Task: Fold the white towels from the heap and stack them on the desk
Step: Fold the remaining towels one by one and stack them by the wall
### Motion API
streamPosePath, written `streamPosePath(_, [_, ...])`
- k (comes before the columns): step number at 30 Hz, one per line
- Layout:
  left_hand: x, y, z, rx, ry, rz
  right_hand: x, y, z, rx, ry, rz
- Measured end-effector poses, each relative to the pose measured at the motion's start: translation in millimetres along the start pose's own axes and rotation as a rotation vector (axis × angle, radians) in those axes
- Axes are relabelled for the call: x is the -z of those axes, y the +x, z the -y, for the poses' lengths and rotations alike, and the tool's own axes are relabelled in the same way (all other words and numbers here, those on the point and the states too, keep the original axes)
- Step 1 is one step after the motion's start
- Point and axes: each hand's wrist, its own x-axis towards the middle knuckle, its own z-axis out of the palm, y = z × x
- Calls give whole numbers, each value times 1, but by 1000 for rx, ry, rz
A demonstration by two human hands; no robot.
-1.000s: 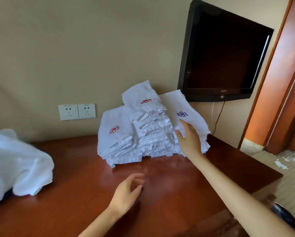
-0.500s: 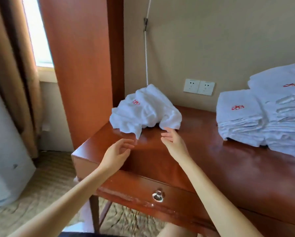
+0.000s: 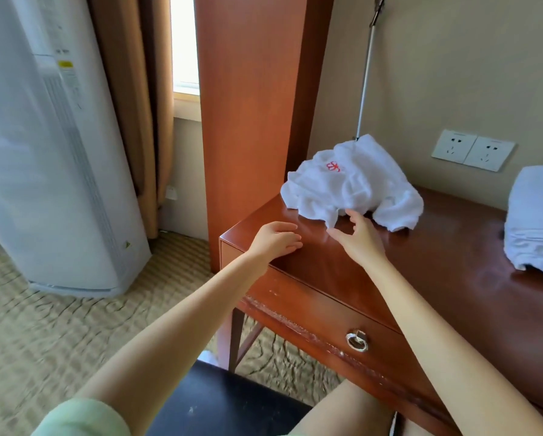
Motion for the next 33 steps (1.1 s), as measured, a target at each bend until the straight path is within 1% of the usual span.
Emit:
streamPosePath(4, [-13, 12, -1, -47, 8, -73, -23, 16, 5, -54, -68, -48])
streamPosePath(9, [-17, 24, 2, -67, -15, -66, -43, 29, 13, -49, -134, -167])
streamPosePath(10, [-16, 26, 4, -71, -33, -65, -44, 32, 13, -53, -141, -173])
streamPosePath(12, [-16, 29, 6, -76, -93, -66, -46, 33, 15, -63, -121, -128])
streamPosePath(13, [-17, 30, 5, -75, -107, -61, -47, 31, 15, -53, -55, -87])
streamPosePath(15, [-17, 34, 7, -69, -169, -55, -46, 17, 22, -7, 221, -11])
streamPosePath(17, [-17, 37, 6, -28, -279, -42, -37, 0, 33, 96, 456, 37])
streamPosePath(18, [-17, 39, 6, -6, -326, -44, -30, -8, 38, 153, 499, 107])
streamPosePath(19, [-17, 43, 7, 14, -335, -51, -21, -15, 41, 200, 492, 226])
streamPosePath(20, [-17, 45, 5, 34, -313, -48, -11, -21, 44, 226, 444, 387])
streamPosePath(22, [-18, 43, 3, -1, -209, -90, 11, -28, 45, 234, 309, 737])
streamPosePath(23, [-18, 42, 3, -35, -172, -116, 21, -29, 43, 227, 262, 849])
streamPosePath(24, [-18, 44, 6, -65, -141, -121, 29, -29, 42, 220, 249, 866])
streamPosePath(25, [-18, 44, 7, -92, -124, -96, 34, -27, 41, 209, 272, 778])
streamPosePath(26, [-17, 44, 8, -107, -118, -67, 35, -20, 38, 183, 308, 597])
streamPosePath(27, [-18, 42, 9, -121, -117, -56, 35, -12, 33, 162, 308, 336])
streamPosePath(28, [-18, 40, 9, -129, -112, -53, 34, -3, 27, 153, 223, 61])
streamPosePath(29, [-19, 37, 8, -144, -103, -47, 34, 5, 22, 140, 78, -131])
streamPosePath(30, [-21, 36, 9, -181, -61, -47, 33, 14, 14, 111, -54, -208])
streamPosePath(31, [-22, 35, 10, -239, -15, -44, 32, 22, 7, 63, -138, -198])
streamPosePath(33, [-27, 34, 10, -264, 78, -10, 30, 33, 0, -26, -163, -124])
